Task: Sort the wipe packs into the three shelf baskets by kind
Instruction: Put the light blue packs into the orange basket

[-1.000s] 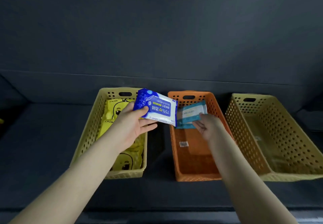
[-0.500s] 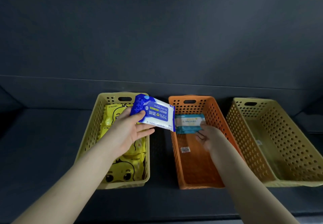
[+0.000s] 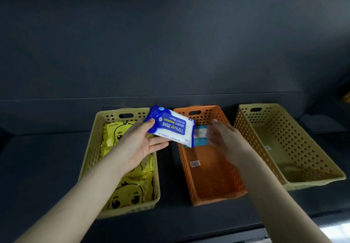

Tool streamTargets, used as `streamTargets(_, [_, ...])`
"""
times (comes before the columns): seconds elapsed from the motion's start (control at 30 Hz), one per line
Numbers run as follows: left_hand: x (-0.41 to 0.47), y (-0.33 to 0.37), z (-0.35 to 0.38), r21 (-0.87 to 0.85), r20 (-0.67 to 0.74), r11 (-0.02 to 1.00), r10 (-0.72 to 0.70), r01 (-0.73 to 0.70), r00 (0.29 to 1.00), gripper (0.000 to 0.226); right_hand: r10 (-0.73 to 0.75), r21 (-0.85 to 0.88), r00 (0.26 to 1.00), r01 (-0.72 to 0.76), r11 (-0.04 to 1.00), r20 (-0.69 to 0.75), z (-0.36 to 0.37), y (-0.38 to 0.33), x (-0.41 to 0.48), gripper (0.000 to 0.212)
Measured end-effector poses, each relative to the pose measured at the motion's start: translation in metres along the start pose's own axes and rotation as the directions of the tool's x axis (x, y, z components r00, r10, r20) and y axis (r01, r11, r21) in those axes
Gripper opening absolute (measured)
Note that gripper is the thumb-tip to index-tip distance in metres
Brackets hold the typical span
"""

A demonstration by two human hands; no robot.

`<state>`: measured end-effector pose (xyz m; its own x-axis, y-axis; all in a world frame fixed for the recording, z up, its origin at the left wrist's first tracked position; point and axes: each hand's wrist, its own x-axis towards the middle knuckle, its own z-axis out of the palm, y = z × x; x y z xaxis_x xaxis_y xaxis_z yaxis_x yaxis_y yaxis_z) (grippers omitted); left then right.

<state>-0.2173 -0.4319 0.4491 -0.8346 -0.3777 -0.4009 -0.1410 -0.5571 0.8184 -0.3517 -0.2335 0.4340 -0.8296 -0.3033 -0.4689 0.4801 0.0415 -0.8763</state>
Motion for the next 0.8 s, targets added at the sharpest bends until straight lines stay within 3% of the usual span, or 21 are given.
streamTargets(0.07, [0.005, 0.001, 0.02, 0.157, 0.072, 0.988, -0.01, -0.002, 0.997, 0.024, -0.129, -0.113, 0.977, 0.149, 0.982, 0.17, -0.013, -0.016, -0.017, 0.038])
streamTargets(0.17, [0.015, -0.001, 0.058, 0.356, 0.206, 0.933, -0.03, -0.046, 0.978, 0.022, -0.132, -0.301, 0.937, 0.234, 0.924, 0.323, -0.04, -0.034, -0.036, 0.042])
streamTargets(0.27, [0.025, -0.003, 0.103, 0.403, 0.318, 0.913, -0.072, -0.065, 0.945, 0.019, -0.148, -0.377, 0.95, 0.249, 0.892, 0.276, -0.073, -0.038, -0.049, 0.027])
streamTargets(0.37, [0.043, -0.01, 0.143, 0.438, 0.38, 0.89, -0.059, -0.124, 0.923, 0.022, -0.218, -0.107, 0.973, 0.225, 0.968, 0.075, -0.112, -0.037, -0.052, 0.014])
streamTargets(0.5, [0.085, -0.038, 0.179, 0.666, 0.453, 0.606, 0.135, -0.435, 0.881, 0.028, -0.027, 0.177, 0.977, 0.066, 0.982, -0.212, -0.166, -0.034, -0.027, 0.026])
streamTargets(0.6, [0.109, -0.058, 0.198, 0.769, 0.528, 0.363, 0.103, -0.526, 0.843, 0.05, 0.151, 0.29, 0.952, -0.07, 0.955, -0.266, -0.181, -0.033, 0.004, 0.026])
streamTargets(0.67, [0.123, -0.067, 0.21, 0.806, 0.553, 0.193, 0.093, -0.56, 0.828, 0.064, 0.226, 0.295, 0.929, -0.137, 0.946, -0.292, -0.183, -0.035, 0.027, 0.018])
streamTargets(0.8, [0.149, -0.079, 0.228, 0.843, 0.521, -0.148, -0.018, -0.518, 0.853, 0.087, 0.285, 0.144, 0.892, -0.25, 0.958, -0.351, -0.189, -0.034, 0.074, 0.031])
